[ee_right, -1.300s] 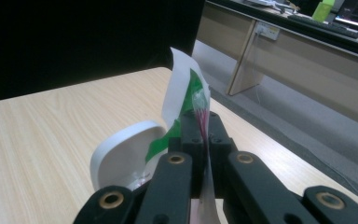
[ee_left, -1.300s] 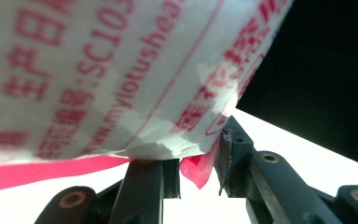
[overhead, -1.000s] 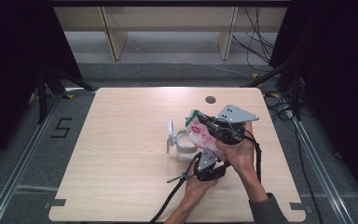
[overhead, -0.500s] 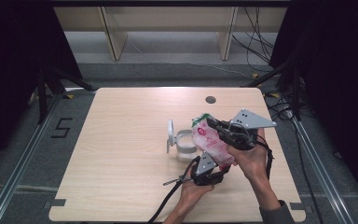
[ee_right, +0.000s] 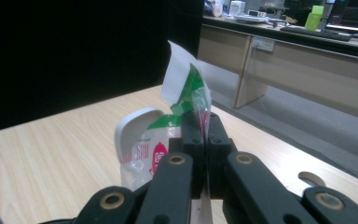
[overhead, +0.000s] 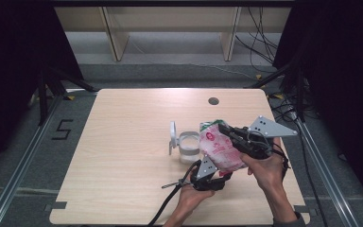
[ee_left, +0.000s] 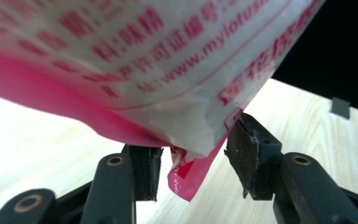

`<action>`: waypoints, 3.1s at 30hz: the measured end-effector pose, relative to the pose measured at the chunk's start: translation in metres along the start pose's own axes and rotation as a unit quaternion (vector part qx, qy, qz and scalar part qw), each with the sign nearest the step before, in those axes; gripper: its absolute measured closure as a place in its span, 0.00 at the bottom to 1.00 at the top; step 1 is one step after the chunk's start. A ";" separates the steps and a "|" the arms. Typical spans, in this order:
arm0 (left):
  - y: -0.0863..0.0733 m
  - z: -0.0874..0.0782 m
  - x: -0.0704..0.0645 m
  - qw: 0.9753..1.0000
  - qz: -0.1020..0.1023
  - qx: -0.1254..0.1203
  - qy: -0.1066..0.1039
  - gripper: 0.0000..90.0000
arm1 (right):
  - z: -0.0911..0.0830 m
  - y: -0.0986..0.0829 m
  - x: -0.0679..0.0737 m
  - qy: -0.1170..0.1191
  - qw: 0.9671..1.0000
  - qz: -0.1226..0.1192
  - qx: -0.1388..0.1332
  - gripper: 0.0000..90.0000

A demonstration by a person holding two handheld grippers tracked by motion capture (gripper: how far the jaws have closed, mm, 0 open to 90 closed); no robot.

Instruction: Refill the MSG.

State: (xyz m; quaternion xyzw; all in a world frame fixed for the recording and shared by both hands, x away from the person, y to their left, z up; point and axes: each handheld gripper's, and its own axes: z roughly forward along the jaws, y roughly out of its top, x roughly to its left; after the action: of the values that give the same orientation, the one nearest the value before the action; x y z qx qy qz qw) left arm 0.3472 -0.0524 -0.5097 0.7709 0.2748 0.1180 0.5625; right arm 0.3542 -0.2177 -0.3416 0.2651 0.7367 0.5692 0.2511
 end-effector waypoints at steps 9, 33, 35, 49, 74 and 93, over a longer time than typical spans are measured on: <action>0.000 -0.010 0.001 1.000 -0.003 0.017 0.004 0.47 | -0.005 -0.010 0.001 0.009 0.999 0.036 0.006 1.00; -0.013 -0.065 0.018 0.999 -0.005 0.027 0.037 0.39 | -0.022 -0.050 -0.017 -0.019 0.997 0.078 0.022 1.00; -0.014 -0.071 0.021 0.999 -0.009 0.018 0.039 0.39 | -0.023 -0.051 -0.019 -0.016 0.997 0.080 0.017 1.00; -0.020 -0.102 0.042 0.997 -0.024 0.003 0.079 0.36 | -0.033 -0.061 -0.030 -0.043 0.997 0.056 0.024 1.00; -0.022 -0.108 0.045 0.997 -0.020 0.009 0.078 0.34 | -0.031 -0.085 -0.044 -0.086 0.991 0.059 0.080 1.00; -0.023 -0.106 0.044 0.996 -0.023 0.008 0.080 0.34 | -0.026 -0.106 -0.053 -0.125 0.982 0.083 0.118 0.99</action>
State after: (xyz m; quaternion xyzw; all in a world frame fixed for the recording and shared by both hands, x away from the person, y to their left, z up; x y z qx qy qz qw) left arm 0.3243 0.0622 -0.5006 0.7566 0.3379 0.1643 0.5352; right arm 0.3650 -0.2944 -0.4353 0.4224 0.7368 0.4592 0.2603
